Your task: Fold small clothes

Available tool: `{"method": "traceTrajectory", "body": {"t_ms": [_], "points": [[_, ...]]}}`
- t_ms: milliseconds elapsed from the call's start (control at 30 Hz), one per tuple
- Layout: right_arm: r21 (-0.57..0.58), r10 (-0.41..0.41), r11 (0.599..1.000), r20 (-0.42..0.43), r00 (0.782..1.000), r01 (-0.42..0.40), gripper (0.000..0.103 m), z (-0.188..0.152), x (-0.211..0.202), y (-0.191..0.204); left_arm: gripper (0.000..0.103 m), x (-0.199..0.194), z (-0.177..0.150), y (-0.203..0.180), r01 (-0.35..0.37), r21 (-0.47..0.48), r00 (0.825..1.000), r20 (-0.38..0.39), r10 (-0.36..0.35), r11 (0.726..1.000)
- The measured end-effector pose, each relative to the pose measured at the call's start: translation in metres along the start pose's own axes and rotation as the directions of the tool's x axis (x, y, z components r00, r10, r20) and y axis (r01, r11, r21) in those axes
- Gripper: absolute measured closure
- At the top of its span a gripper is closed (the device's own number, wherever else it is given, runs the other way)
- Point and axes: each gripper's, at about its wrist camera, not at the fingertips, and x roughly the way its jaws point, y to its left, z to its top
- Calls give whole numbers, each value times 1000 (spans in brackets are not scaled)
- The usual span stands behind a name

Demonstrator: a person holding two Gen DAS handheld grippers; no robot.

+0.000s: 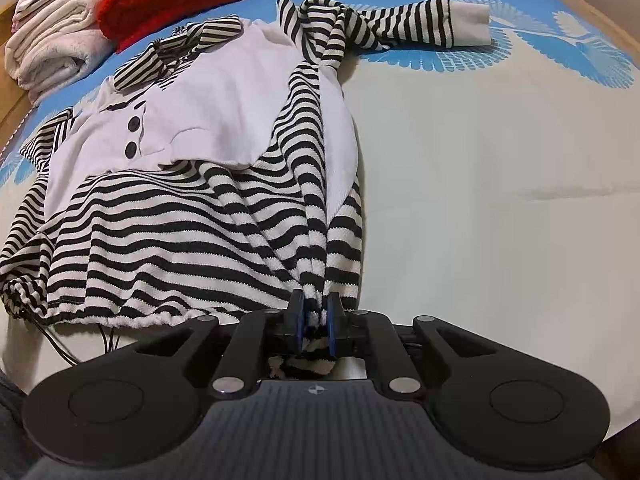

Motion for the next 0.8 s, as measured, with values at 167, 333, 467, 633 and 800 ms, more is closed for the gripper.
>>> {"method": "traceTrajectory", "body": {"t_ms": [167,333,467,633,800], "points": [[-26,-6,1000,-9,1000,6,91,2,3,4,32,4,7,-6,117,28,993,19,-118,993],[-24,-6,1000,-12,1000,6,91,3,4,3,37,40,6,3,212,-86,969,-110,-221,973],[-20,-1,1000,-17,1000,1,91,3,5,1,96,33,-3,16,235,-113,964,-101,-247,965],[14,74,997,64,995,-75,95,7,-19,-3,97,-16,-30,74,254,-238,966,8,-260,937],[48,157,986,54,986,-159,95,6,-24,-7,98,-5,-67,99,259,-330,957,-40,-288,908]]}}
